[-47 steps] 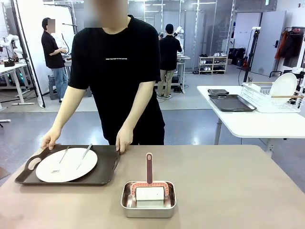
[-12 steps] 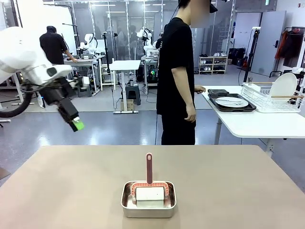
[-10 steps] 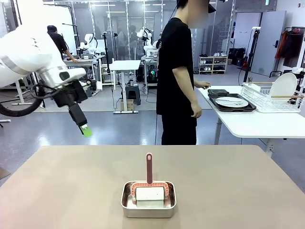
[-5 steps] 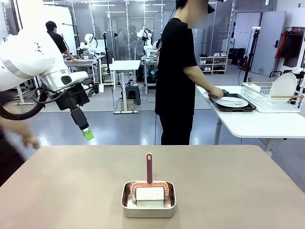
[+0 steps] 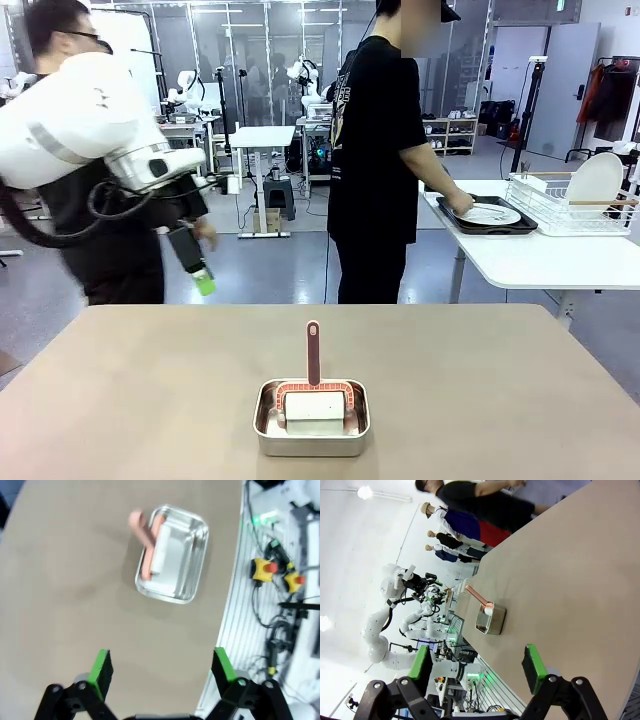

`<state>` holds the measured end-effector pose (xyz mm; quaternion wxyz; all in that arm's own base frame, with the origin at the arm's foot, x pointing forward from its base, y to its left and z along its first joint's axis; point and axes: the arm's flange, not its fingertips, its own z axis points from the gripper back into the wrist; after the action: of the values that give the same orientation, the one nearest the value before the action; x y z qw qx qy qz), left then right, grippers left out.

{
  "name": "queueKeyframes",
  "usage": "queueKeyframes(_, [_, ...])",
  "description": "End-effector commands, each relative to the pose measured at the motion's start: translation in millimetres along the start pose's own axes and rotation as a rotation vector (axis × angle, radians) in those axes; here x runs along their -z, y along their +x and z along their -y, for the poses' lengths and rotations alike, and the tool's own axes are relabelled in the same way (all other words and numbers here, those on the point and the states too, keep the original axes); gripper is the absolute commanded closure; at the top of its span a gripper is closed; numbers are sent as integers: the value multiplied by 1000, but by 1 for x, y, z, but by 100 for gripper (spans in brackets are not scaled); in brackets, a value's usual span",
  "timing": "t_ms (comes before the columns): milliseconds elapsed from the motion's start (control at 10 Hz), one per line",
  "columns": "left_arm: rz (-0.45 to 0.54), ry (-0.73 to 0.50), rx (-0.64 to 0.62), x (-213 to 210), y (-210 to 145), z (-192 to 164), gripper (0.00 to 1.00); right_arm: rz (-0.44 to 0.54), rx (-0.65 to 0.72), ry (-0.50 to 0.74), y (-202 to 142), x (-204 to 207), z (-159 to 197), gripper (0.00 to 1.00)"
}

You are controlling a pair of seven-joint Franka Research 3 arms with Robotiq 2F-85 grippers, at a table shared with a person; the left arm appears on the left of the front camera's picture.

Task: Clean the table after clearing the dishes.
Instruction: When the right (or left) Handle tray is removed, use the right hand (or left hand) to clean the right (or left) side of the table with the Lint Roller.

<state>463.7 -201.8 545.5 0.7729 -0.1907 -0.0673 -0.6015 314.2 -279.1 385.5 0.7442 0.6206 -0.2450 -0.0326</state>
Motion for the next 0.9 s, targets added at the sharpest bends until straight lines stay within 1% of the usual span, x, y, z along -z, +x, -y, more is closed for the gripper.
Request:
queueKeyframes(0, [-87, 56, 141, 10, 65, -10, 0, 8, -7, 7, -4, 0, -5, 7])
queueKeyframes(100, [-129, 83, 207, 14, 99, -7, 0, 8, -7, 7, -4, 0, -5, 7])
queueKeyframes(200, [-173, 94, 243, 23, 127, -8, 0, 8, -7, 7, -4, 0, -5, 7])
queueKeyframes(300, [-208, 80, 257, 34, 145, -12, 0, 8, -7, 7, -4, 0, -5, 7])
queueKeyframes(400, [-235, 78, 267, 45, 159, -15, 0, 8, -7, 7, -4, 0, -5, 7])
queueKeyframes(500, [-225, 23, 251, 57, 167, -16, 0, 8, -7, 7, -4, 0, -5, 7])
queueKeyframes(600, [-260, 1, 226, 69, 170, -17, 0, 8, -7, 7, -4, 0, -5, 7])
queueKeyframes(800, [-317, -12, 224, 86, 174, -21, 0, 8, -7, 7, -4, 0, -5, 7])
